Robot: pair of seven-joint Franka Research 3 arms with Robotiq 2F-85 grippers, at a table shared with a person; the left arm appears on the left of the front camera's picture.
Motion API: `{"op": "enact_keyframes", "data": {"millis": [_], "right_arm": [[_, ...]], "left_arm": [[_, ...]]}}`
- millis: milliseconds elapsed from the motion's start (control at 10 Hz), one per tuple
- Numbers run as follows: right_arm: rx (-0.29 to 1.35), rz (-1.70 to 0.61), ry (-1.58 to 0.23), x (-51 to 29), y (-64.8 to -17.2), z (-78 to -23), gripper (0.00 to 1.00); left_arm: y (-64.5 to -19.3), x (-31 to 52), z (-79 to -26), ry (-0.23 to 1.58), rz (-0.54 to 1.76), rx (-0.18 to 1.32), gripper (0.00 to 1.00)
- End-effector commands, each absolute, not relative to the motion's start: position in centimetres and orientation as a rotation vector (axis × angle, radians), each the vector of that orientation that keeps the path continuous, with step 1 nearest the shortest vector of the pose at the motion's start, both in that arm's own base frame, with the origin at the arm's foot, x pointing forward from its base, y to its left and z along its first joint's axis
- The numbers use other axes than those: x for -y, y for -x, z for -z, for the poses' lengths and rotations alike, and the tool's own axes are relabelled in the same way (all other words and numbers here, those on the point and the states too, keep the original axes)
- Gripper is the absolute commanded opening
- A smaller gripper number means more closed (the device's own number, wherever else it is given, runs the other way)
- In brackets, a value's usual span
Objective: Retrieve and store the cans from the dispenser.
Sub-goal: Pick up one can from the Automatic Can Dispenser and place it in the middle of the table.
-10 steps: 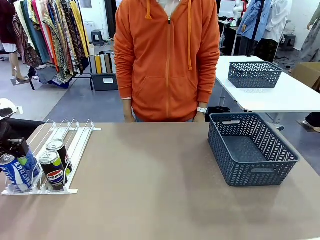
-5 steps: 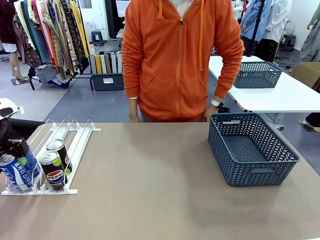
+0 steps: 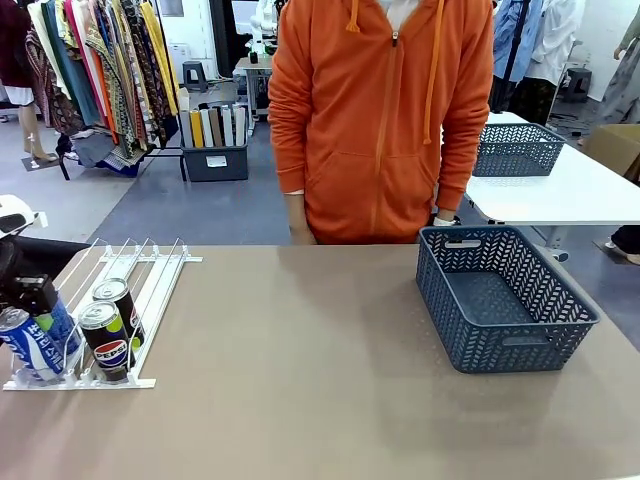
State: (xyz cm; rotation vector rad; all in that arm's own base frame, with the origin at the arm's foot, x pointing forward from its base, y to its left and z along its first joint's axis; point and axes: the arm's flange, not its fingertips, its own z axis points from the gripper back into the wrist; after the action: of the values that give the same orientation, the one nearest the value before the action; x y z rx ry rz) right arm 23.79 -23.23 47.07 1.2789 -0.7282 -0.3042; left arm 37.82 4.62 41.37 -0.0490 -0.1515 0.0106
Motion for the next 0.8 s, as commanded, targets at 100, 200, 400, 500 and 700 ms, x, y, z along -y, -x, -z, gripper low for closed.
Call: {"op": "enact_keyframes", "data": {"millis": [100, 200, 400, 500, 700], "right_arm": [[0.763, 0.287, -1.287, 23.34, -24.13, -47.26, 1.00], [0.763, 0.287, -1.287, 23.34, -24.13, -47.26, 1.00], [0.763, 0.287, -1.287, 23.34, -24.13, -47.26, 1.00], [0.763, 0.287, -1.287, 23.34, -24.13, -47.26, 1.00], [0.763, 0.287, -1.287, 23.34, -24.13, -47.26, 1.00]], "left_arm": [[-36.31, -4.27, -41.84, 0.029, -0.002, 0.110, 0.00], [-36.42, -4.19, -41.43, 0.028, 0.004, 0.073, 0.00], [-36.41, -4.17, -41.39, 0.031, 0.010, 0.066, 1.00], [-36.49, -4.21, -41.45, 0.027, 0.003, 0.073, 1.00], [-36.52, -4.18, -41.51, 0.027, -0.003, 0.075, 1.00]]}}
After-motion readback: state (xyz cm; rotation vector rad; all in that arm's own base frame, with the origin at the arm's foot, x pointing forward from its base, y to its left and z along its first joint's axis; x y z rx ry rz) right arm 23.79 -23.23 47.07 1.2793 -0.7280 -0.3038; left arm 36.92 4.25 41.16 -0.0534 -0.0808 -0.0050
